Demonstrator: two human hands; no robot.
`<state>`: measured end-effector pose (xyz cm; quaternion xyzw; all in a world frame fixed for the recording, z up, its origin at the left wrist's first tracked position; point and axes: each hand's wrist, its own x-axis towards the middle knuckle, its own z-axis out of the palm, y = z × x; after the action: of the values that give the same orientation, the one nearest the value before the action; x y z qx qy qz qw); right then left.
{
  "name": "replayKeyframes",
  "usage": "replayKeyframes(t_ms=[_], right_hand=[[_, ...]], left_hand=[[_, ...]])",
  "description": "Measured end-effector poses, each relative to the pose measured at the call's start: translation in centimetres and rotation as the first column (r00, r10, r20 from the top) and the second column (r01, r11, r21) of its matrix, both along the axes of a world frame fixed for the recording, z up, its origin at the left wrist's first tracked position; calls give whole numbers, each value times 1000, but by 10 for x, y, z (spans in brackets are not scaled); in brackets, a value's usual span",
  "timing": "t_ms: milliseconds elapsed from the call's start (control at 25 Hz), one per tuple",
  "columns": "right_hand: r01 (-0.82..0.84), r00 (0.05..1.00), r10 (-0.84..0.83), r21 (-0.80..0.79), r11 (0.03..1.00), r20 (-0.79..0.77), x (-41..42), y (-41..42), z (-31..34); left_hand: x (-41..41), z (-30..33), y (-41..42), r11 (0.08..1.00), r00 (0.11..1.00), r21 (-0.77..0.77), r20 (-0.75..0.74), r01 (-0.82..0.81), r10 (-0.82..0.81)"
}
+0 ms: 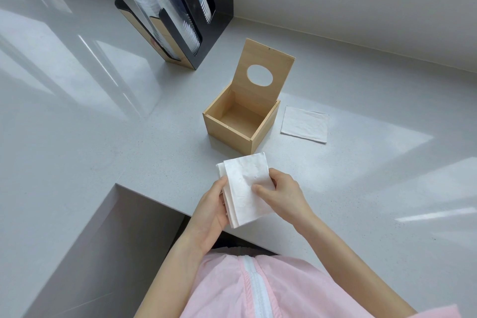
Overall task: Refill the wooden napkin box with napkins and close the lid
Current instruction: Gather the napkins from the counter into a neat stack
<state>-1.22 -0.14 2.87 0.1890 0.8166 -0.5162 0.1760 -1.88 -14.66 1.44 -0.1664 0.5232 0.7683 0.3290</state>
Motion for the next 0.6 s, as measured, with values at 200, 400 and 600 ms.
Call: replayKeyframes(t_ms=[200, 400, 600], right_hand=[[21, 1000, -21, -4, 1000, -10, 2, 2, -1], [19, 1000, -19, -22, 1000, -4, 3, 9, -3], [-11, 1000, 12, -79, 997, 15, 1, 27, -3]], left_hand=[[0, 0, 2, 999, 1000, 48, -7, 23, -23], [0, -2, 9, 996, 999, -76, -18, 42, -44], [-2, -2, 22, 993, 999, -108, -14, 41, -43]])
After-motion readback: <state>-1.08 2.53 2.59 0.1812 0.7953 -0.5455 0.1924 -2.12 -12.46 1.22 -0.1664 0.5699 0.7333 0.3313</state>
